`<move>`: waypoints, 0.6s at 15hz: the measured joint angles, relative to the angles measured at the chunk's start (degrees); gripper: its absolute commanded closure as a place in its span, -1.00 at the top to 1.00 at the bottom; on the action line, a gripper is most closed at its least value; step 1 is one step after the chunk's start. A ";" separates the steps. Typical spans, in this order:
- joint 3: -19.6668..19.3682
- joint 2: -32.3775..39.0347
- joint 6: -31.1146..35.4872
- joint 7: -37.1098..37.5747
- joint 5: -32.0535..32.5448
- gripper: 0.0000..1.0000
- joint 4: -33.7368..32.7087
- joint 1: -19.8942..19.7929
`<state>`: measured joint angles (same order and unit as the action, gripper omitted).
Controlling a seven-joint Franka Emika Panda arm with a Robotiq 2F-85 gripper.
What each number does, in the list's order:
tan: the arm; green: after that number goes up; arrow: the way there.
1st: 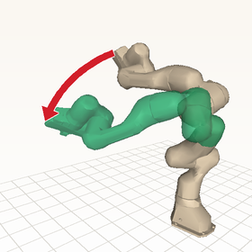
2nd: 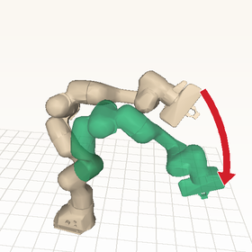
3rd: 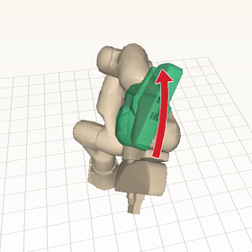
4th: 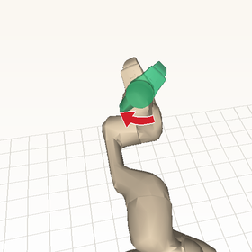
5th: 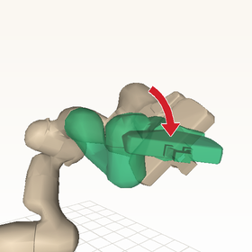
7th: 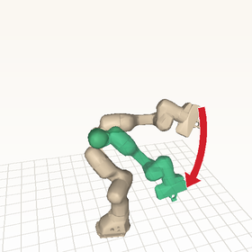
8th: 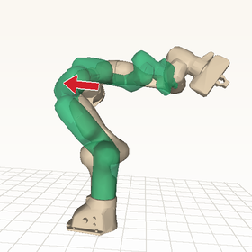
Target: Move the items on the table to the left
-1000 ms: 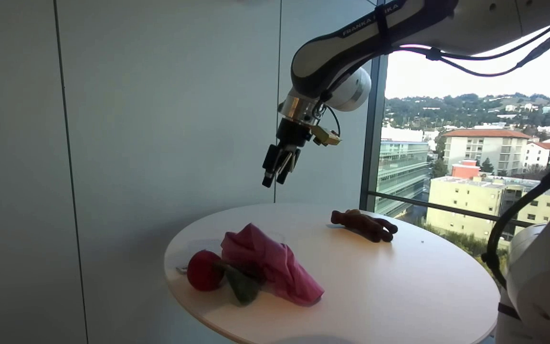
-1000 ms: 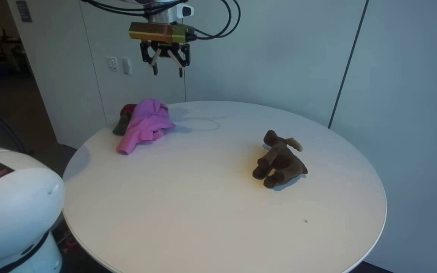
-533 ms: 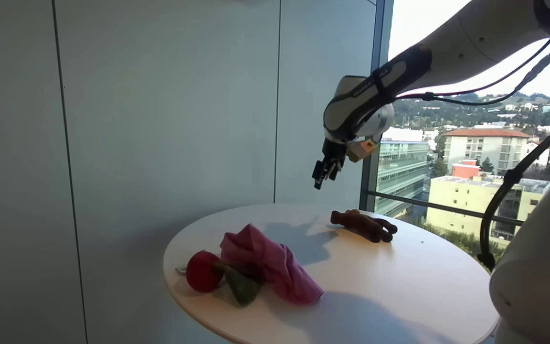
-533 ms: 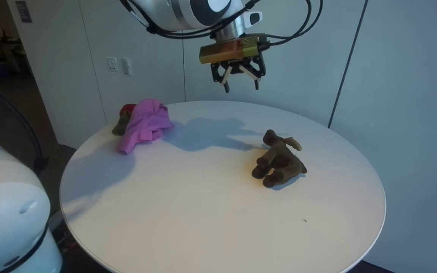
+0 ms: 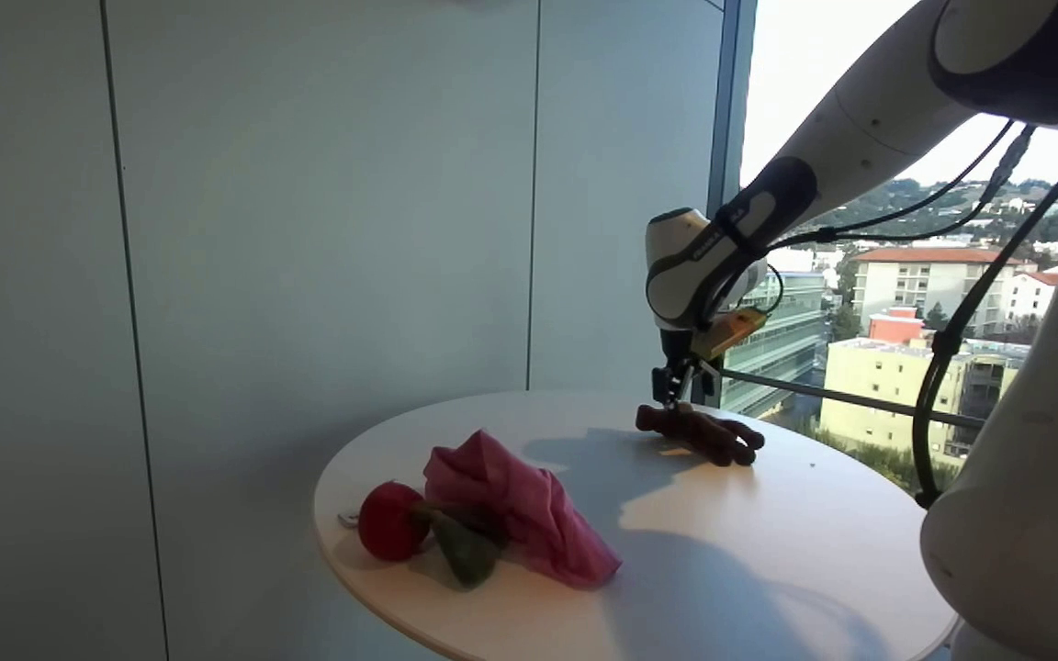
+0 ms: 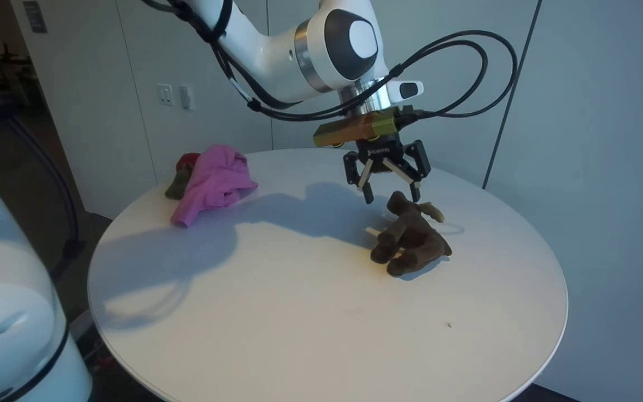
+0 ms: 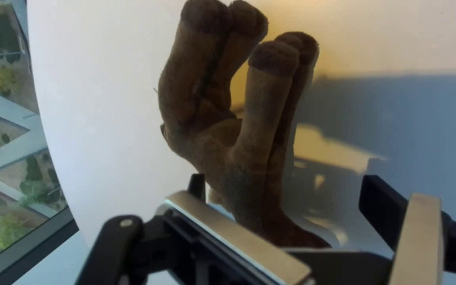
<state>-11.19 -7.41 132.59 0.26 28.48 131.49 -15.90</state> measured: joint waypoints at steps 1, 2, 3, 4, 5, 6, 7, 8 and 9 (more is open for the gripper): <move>0.00 0.74 -1.11 1.80 0.01 1.00 0.24 0.00; -0.03 1.57 -1.62 3.39 0.01 1.00 0.53 0.00; -0.12 2.45 -1.54 4.82 -0.07 1.00 0.93 0.00; -0.22 3.44 -1.18 6.32 -0.07 0.50 1.25 0.00; -0.39 4.42 -0.53 7.82 -0.07 0.48 1.47 0.00; -0.56 5.38 -0.02 9.21 -0.07 0.32 1.55 0.00; -0.78 6.27 0.68 10.44 -0.07 0.18 1.57 0.00; -1.01 6.97 1.48 11.45 -0.40 0.01 1.58 0.00; -1.08 7.31 1.97 12.15 -0.75 -0.13 1.58 0.02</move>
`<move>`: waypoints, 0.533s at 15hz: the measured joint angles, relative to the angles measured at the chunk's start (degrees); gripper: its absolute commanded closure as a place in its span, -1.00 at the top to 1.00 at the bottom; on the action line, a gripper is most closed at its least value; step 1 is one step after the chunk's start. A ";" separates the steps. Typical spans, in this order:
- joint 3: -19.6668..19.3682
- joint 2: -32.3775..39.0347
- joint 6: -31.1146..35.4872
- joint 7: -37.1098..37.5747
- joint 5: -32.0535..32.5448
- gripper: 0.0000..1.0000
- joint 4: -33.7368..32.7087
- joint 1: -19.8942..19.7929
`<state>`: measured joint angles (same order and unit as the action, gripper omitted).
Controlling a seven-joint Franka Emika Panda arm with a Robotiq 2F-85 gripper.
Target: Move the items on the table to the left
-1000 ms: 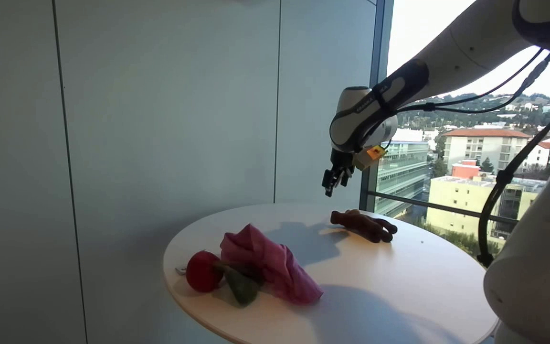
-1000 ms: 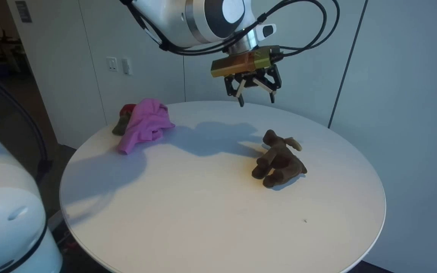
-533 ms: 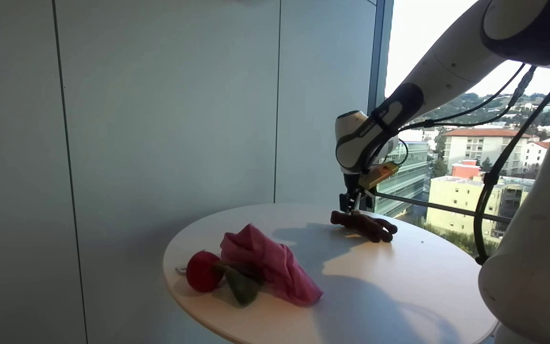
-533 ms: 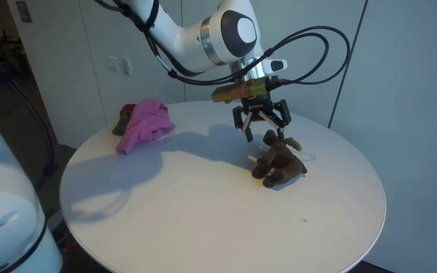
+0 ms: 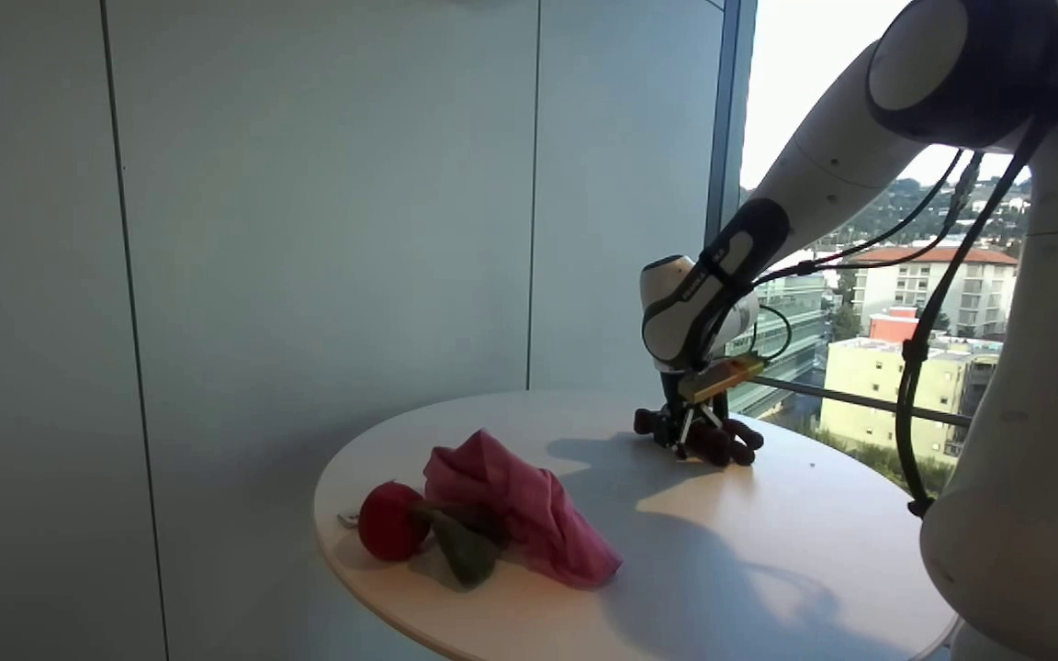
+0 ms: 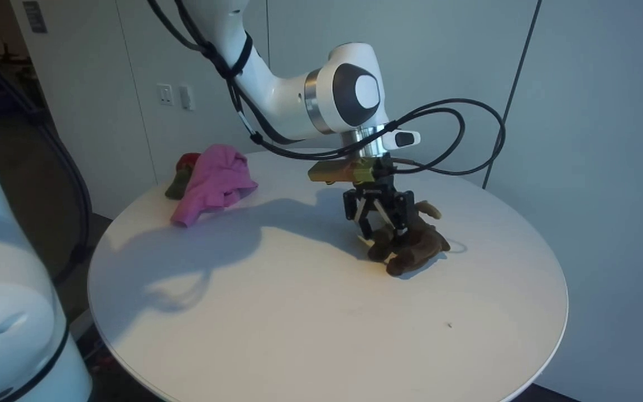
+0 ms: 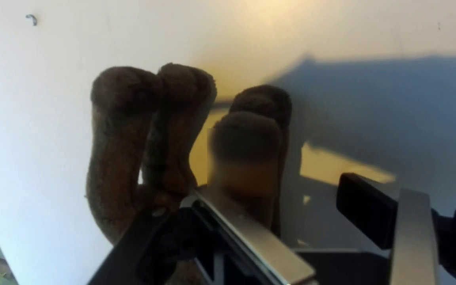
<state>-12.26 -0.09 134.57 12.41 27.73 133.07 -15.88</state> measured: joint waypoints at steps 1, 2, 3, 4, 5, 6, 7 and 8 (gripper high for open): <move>0.00 0.07 0.38 0.66 -0.26 -0.28 0.04 0.06; 0.00 0.06 0.86 1.32 -0.33 -0.44 0.07 0.11; -0.01 0.02 1.32 1.86 -0.33 -0.57 0.08 0.16; -0.01 -0.08 2.03 2.14 -0.33 -0.72 0.08 0.23; 0.00 -0.33 3.03 2.19 -0.28 -0.85 0.06 0.35; 0.00 -0.70 4.37 2.23 -0.05 -0.89 0.00 0.48; 0.03 -1.20 5.73 2.23 0.16 -0.93 -0.15 0.68; 0.10 -1.88 7.03 2.23 0.33 -0.93 -0.32 0.92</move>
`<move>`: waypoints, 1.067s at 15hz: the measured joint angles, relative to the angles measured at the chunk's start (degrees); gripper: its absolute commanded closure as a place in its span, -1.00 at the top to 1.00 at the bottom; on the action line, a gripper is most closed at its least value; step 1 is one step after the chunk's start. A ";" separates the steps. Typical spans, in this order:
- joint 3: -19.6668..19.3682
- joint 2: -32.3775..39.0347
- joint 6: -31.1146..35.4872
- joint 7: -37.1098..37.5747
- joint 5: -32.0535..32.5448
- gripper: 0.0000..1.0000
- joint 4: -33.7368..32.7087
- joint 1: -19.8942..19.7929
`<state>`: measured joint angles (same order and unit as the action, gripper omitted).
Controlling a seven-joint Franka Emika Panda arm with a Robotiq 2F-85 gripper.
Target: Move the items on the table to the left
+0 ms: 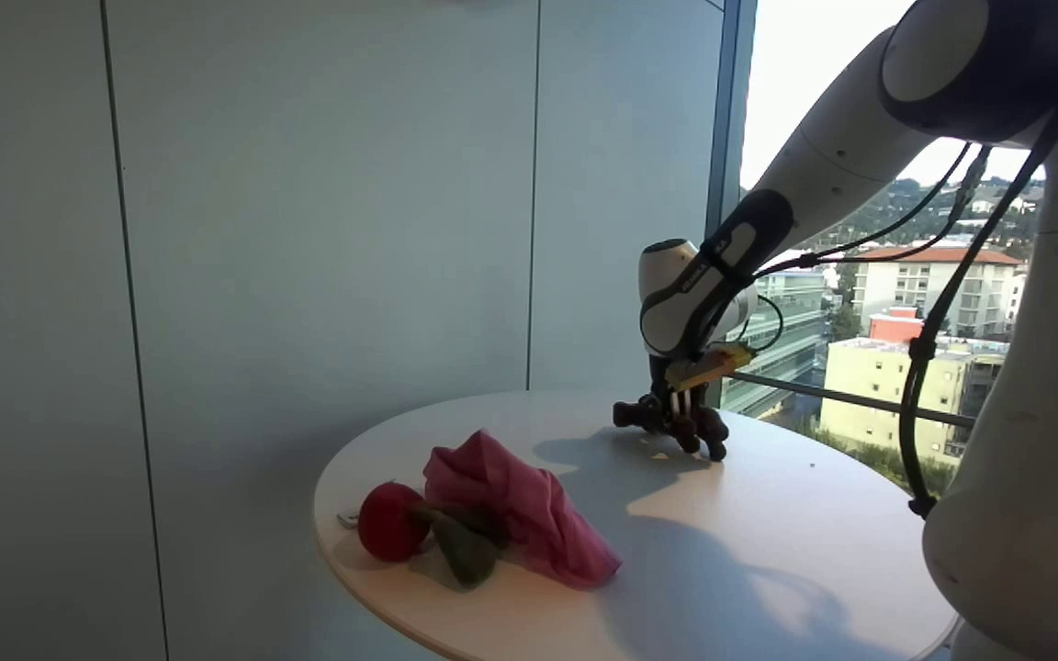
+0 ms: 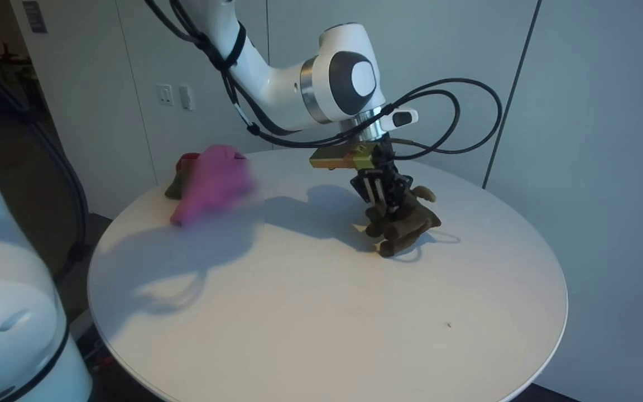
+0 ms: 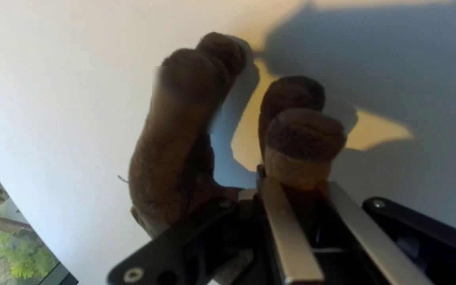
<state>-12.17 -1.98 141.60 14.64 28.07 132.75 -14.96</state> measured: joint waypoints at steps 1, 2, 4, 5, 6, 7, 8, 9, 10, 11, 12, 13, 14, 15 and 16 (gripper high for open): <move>0.11 -0.77 1.18 0.00 0.20 -0.87 -0.20 0.24; 0.26 -1.67 2.22 -0.01 0.39 -0.86 -0.35 0.50; 0.72 -3.57 3.37 -0.09 0.24 -0.87 -0.53 1.02; 1.00 -4.59 3.35 -1.35 -1.75 -0.88 -0.56 1.45; 1.21 -5.56 3.24 -4.15 -5.50 -0.88 -0.56 2.10; 1.36 -6.66 3.03 -8.05 -10.43 -0.87 -0.57 3.12; 1.50 -7.89 2.33 -11.83 -15.35 -0.87 -0.69 4.36; 1.72 -9.32 0.76 -15.42 -19.91 -0.87 -1.01 5.78; 2.03 -10.92 -0.77 -18.37 -23.52 -0.88 -1.29 7.27; 2.46 -12.61 -2.02 -20.63 -26.44 -0.88 -1.43 8.74; 2.90 -14.34 -3.38 -22.62 -29.08 -0.88 -1.46 10.26; 3.34 -16.04 -4.84 -24.39 -31.48 -0.88 -1.43 11.83; 3.71 -17.62 -6.40 -25.95 -33.68 -0.88 -1.41 13.42; 4.07 -19.21 -8.07 -27.48 -35.77 -0.88 -1.33 15.07; 4.41 -20.70 -9.61 -28.93 -37.76 -0.87 -1.12 16.70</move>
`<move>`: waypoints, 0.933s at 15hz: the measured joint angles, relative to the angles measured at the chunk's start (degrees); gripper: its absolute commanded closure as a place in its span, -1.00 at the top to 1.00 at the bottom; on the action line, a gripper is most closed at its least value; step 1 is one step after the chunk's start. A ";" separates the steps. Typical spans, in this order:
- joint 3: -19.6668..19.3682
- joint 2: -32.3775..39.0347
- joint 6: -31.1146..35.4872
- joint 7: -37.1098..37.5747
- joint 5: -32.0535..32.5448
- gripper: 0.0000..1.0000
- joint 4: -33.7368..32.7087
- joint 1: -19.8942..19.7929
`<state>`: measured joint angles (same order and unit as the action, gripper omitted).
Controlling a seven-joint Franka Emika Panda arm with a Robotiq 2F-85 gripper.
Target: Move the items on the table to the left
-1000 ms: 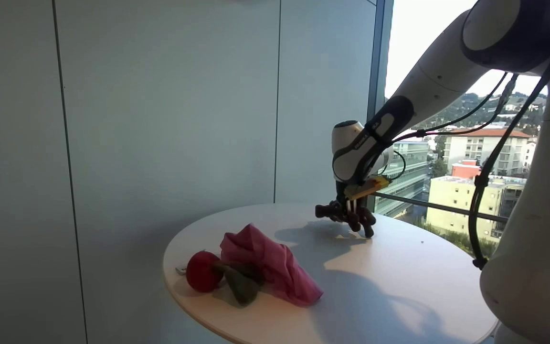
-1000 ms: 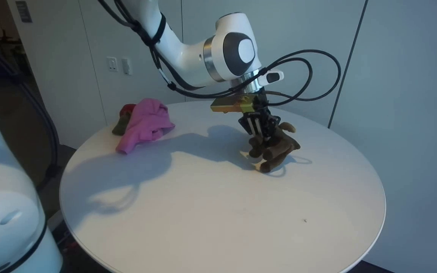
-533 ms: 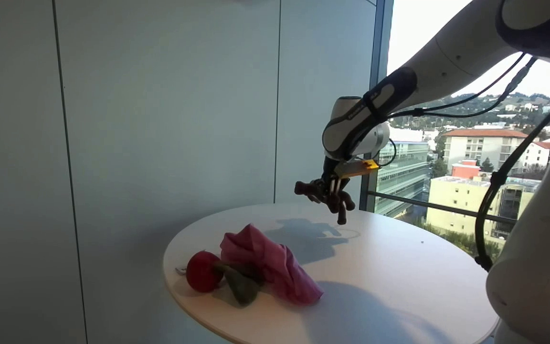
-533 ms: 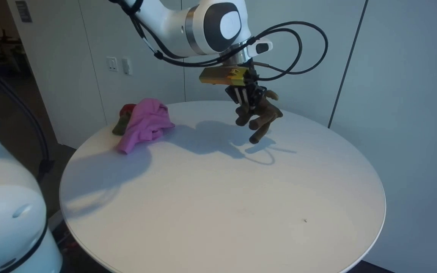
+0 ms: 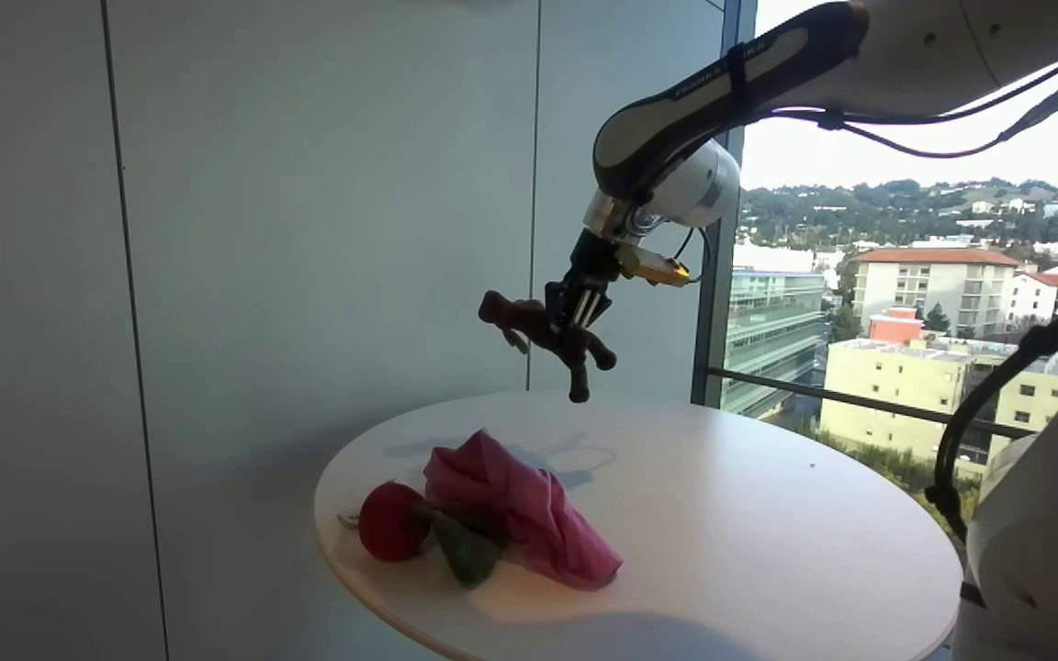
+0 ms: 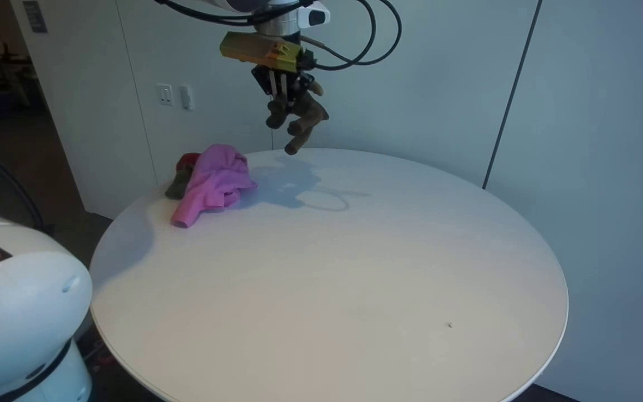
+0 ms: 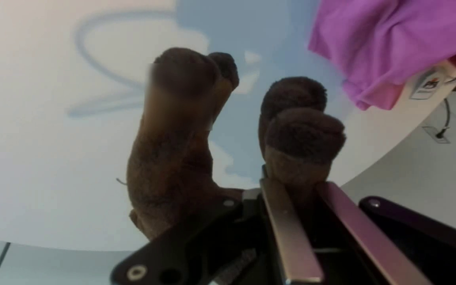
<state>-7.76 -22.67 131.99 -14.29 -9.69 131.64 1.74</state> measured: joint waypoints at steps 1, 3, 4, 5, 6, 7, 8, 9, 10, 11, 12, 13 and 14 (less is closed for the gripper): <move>0.32 -1.41 -1.35 -1.45 -2.12 -0.86 0.39 1.74; 0.90 -3.26 -2.37 -4.46 -5.66 -0.85 1.83 5.14; 1.36 -3.69 -2.32 -5.85 -6.75 -0.86 2.88 6.73; 2.02 -3.74 -2.06 -6.81 -7.26 -0.86 4.05 8.12; 2.87 -3.55 -1.52 -7.37 -7.32 -0.61 5.29 9.18; 3.84 -3.16 -0.80 -7.85 -7.32 -0.26 6.58 10.08; 4.69 -2.59 -0.18 -8.22 -7.31 -0.12 7.59 10.78; 5.54 -1.93 0.54 -8.32 -7.29 0.01 8.45 11.35; 6.21 -1.27 1.11 -8.37 -7.28 0.15 9.02 11.68; 6.71 -0.59 1.25 -8.39 -7.11 0.32 9.29 11.83; 7.00 0.02 1.22 -8.39 -6.85 -0.04 9.36 11.83; 7.03 0.53 1.01 -8.35 -6.52 0.13 9.35 11.73; 7.01 0.93 0.94 -8.35 -6.32 0.27 9.31 11.50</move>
<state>-0.74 -21.75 132.93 -22.64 -16.01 140.94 13.25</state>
